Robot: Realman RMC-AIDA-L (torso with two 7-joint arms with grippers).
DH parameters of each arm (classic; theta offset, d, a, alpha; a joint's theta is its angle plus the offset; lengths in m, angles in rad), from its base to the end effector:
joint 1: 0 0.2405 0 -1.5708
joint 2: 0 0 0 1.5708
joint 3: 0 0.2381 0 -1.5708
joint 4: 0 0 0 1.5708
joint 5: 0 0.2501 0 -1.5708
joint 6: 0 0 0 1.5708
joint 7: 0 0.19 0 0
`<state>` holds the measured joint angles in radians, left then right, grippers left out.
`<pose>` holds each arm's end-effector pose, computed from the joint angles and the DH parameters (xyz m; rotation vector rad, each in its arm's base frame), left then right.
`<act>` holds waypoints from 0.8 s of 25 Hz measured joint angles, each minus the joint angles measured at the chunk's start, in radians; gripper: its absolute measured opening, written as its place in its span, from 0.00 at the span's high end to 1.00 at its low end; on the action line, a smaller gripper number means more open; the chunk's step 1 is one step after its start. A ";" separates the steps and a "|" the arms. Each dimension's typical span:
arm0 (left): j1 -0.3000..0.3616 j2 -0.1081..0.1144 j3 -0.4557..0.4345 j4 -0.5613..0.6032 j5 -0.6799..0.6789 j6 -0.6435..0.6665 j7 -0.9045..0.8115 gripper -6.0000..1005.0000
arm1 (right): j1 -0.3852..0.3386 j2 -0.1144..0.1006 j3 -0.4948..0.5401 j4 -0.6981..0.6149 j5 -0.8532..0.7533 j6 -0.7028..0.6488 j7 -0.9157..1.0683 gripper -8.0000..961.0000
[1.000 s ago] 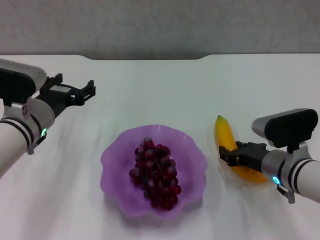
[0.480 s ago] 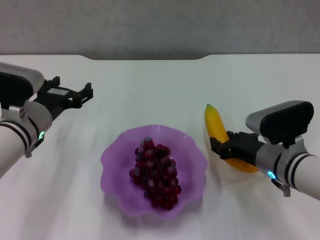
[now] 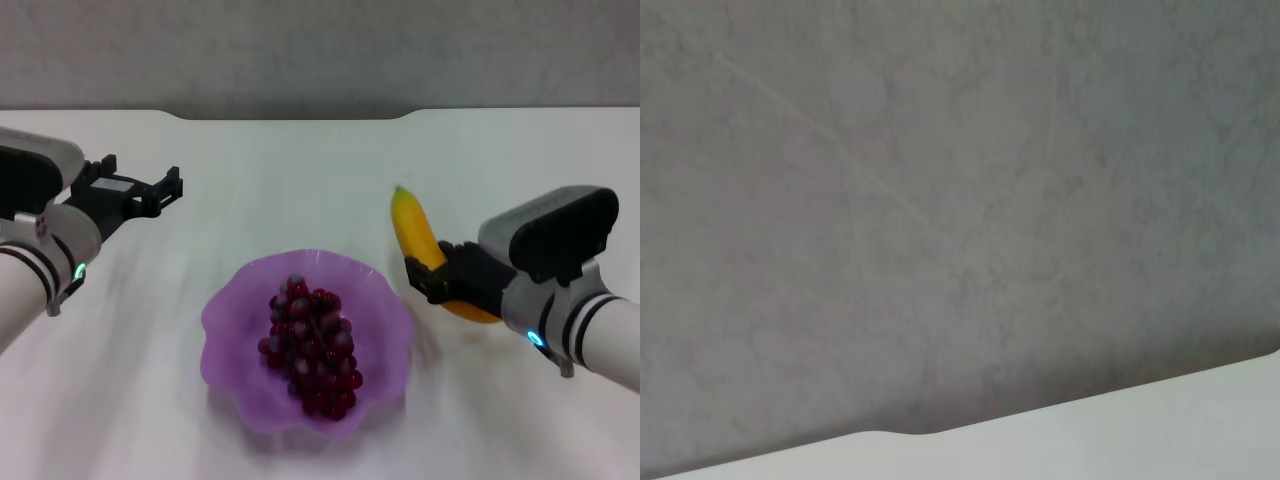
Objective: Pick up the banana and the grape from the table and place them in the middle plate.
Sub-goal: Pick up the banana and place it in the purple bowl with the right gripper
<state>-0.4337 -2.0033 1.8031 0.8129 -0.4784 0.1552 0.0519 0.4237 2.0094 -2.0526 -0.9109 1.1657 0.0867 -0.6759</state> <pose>-0.2654 0.4866 -0.0358 -1.8077 -0.7205 -0.3720 0.2341 0.4315 -0.1333 -2.1595 0.7822 0.2262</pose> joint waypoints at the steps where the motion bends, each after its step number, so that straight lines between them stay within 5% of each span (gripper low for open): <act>1: 0.000 0.000 -0.005 0.000 -0.001 -0.003 0.000 0.12 | -0.001 0.000 0.001 -0.012 0.000 -0.001 -0.003 0.45; 20: -0.022 -0.015 -0.024 0.001 0.004 -0.012 0.000 0.12 | 0.054 0.007 -0.142 -0.073 0.015 -0.061 -0.033 0.42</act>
<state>-0.4555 -2.0183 1.7793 0.8136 -0.4739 0.1435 0.0522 0.4782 2.0166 -2.1951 -0.9837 1.1809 0.0261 -0.7092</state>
